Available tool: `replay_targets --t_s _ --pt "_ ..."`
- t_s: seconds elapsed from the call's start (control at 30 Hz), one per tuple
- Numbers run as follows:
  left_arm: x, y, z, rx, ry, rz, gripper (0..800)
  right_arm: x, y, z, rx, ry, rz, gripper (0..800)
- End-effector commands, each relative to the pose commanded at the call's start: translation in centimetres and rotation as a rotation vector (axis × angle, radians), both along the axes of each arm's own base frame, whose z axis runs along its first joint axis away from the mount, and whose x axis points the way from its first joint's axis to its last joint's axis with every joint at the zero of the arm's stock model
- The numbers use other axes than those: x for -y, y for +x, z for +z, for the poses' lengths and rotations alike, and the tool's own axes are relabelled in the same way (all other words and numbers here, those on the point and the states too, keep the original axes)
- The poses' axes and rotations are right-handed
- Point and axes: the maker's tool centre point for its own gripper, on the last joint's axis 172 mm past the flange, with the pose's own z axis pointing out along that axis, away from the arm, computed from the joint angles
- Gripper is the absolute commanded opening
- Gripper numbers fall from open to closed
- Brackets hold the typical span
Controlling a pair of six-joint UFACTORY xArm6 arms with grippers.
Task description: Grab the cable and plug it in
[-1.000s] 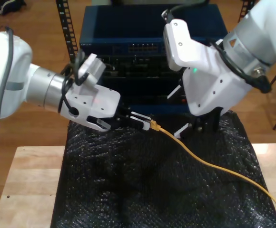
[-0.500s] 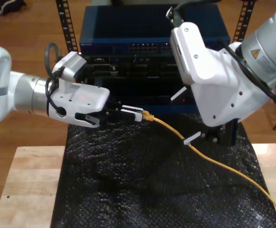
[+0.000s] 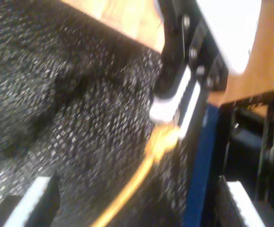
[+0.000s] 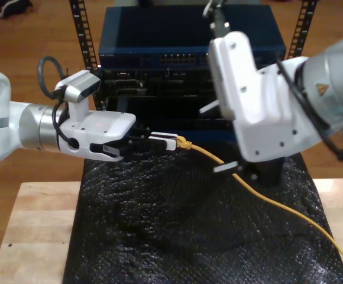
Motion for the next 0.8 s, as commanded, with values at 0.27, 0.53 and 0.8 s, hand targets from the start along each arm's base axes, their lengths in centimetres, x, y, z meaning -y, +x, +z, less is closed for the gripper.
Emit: replay_targets --t_s 0.27,0.53,0.8 --pt "-1.0 -0.2 0.9 -0.035 -0.076 0.016 8 -1.4 -1.3 0.7 0.018 0.010 0.044 771" --pt "-1.7 -1.1 2.0 -0.134 -0.122 -0.035 2 -2.1 -1.7 1.5 0.035 0.020 0.065 759" --pt "-2.4 -1.0 1.8 -0.166 -0.131 -0.016 2 -2.2 -1.1 2.0 0.059 0.031 0.053 757"
